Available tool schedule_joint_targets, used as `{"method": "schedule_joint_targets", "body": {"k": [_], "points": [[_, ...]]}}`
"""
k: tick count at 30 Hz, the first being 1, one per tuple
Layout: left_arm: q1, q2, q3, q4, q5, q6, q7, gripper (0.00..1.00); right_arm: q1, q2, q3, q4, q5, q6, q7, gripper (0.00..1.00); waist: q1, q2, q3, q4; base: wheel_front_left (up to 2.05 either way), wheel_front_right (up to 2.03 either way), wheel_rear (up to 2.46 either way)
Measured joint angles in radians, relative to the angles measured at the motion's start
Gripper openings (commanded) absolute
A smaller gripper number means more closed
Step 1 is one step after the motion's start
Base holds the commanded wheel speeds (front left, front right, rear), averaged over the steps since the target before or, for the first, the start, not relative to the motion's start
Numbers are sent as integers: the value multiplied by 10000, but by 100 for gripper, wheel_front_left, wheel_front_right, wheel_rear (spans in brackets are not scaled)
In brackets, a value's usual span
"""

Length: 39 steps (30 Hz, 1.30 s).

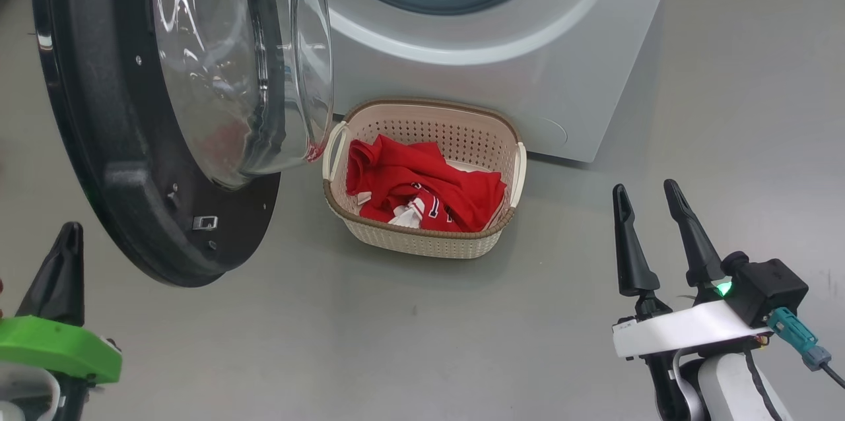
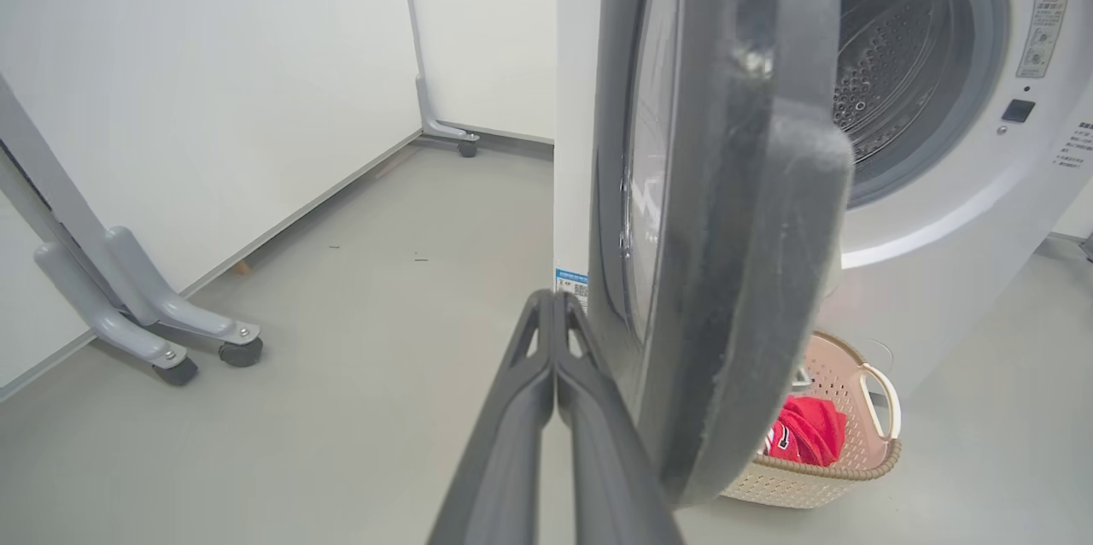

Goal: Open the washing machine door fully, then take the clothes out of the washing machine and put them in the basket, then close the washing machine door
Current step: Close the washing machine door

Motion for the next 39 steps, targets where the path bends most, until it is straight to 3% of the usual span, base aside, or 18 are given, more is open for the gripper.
{"method": "schedule_joint_targets", "body": {"k": [6,8,9,25,39], "points": [[207,-75,-132,372,38,0,-742,0,0,0,35,-17,13,-2,0,100,0,0,52,-8,0,0,0],[218,-132,-343,393,44,0,-965,40,0,2,42,-19,13,-2,0,100,0,0,70,-12,0,0,0],[222,-130,-405,414,98,0,-1112,100,0,-2,40,-19,13,-2,0,100,0,0,79,-13,0,0,0],[277,-19,-591,1250,211,0,-2364,100,-1,0,35,-35,13,-4,0,100,0,0,82,24,0,0,0],[399,88,-811,1726,284,0,-2709,100,0,0,23,-35,25,-13,0,100,0,0,7,98,0,0,0]]}}
